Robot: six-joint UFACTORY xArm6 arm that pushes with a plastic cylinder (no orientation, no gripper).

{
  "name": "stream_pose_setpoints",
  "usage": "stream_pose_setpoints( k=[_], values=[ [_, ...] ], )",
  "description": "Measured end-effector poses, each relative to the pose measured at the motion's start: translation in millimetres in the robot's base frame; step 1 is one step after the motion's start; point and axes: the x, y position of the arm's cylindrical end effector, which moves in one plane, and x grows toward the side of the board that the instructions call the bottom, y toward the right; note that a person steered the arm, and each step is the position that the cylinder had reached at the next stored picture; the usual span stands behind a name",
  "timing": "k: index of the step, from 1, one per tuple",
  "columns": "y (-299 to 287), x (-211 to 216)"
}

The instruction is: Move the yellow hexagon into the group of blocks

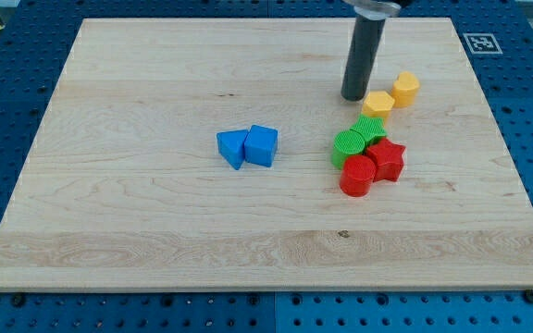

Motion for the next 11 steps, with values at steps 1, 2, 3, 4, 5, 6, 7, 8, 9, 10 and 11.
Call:
stream_pose_setpoints(
  k=[1,2,3,4,5,6,7,8,9,10,11],
  values=[
    [0,7],
    [3,9],
    [13,10],
    [29,12],
    [31,12],
    [36,24],
    [36,24],
    [41,26],
    [50,35],
    [51,38],
    [51,55]
  ],
)
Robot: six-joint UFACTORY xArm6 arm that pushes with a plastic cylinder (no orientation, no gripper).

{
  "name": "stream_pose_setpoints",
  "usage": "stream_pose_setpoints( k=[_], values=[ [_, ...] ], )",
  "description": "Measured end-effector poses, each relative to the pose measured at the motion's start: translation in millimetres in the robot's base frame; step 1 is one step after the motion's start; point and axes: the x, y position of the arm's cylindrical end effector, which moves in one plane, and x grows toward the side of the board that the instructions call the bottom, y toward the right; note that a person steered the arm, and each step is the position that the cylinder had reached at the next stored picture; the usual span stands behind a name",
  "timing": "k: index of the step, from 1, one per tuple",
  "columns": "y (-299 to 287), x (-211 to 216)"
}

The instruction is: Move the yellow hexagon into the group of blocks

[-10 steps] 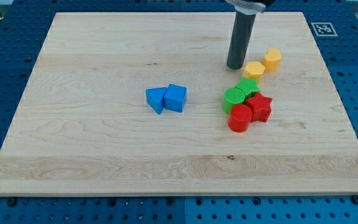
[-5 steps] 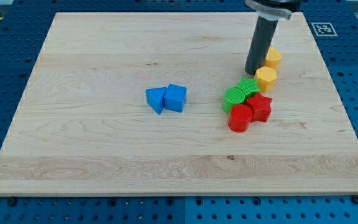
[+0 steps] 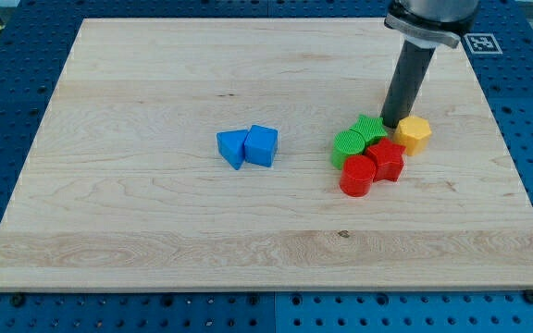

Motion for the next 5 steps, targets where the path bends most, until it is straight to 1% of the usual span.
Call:
stream_pose_setpoints(
  k=[2,4,5],
  values=[
    [1,0],
    [22,-1],
    [23,-2]
  ],
)
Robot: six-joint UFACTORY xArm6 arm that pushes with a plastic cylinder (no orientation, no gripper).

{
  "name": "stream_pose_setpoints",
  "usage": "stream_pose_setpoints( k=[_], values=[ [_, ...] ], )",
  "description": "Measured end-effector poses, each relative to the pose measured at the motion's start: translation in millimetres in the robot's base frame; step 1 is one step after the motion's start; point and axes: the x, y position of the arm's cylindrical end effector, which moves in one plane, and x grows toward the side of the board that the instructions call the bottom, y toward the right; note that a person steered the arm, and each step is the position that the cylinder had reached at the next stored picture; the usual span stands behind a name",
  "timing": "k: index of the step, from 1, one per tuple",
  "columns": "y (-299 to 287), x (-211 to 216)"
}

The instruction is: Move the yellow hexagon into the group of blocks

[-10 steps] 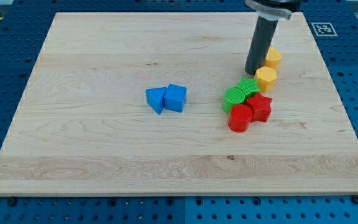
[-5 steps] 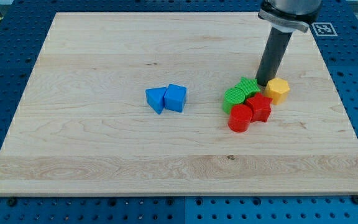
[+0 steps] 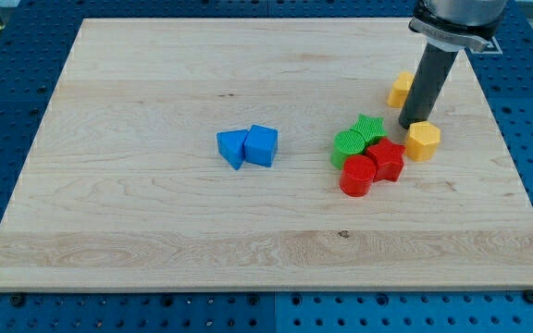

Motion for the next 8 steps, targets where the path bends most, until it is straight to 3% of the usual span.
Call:
stream_pose_setpoints(
  k=[1,4,8],
  values=[
    [0,-15],
    [31,10],
    [14,10]
  ],
)
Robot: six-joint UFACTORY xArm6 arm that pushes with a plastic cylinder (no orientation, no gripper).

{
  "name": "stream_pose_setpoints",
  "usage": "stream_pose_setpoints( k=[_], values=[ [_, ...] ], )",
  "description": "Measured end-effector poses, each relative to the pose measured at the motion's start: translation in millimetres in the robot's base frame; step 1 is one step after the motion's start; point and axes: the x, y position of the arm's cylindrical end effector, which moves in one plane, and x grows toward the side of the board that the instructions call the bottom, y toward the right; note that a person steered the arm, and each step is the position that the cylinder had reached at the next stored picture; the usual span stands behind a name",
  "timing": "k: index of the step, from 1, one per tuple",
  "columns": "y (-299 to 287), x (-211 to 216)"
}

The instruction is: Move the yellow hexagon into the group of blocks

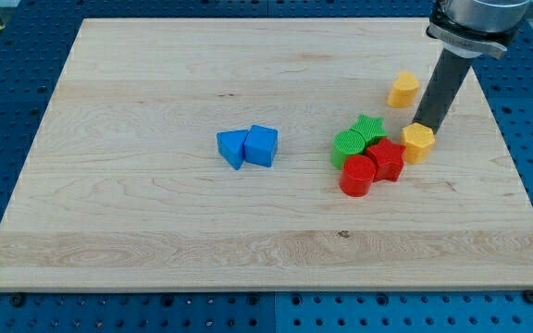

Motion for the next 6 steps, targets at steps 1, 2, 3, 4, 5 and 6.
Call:
stream_pose_setpoints(
  k=[1,2,3,4,5,6],
  values=[
    [0,0],
    [21,-1],
    [54,10],
    [59,33],
    [46,31],
    [44,29]
  ],
)
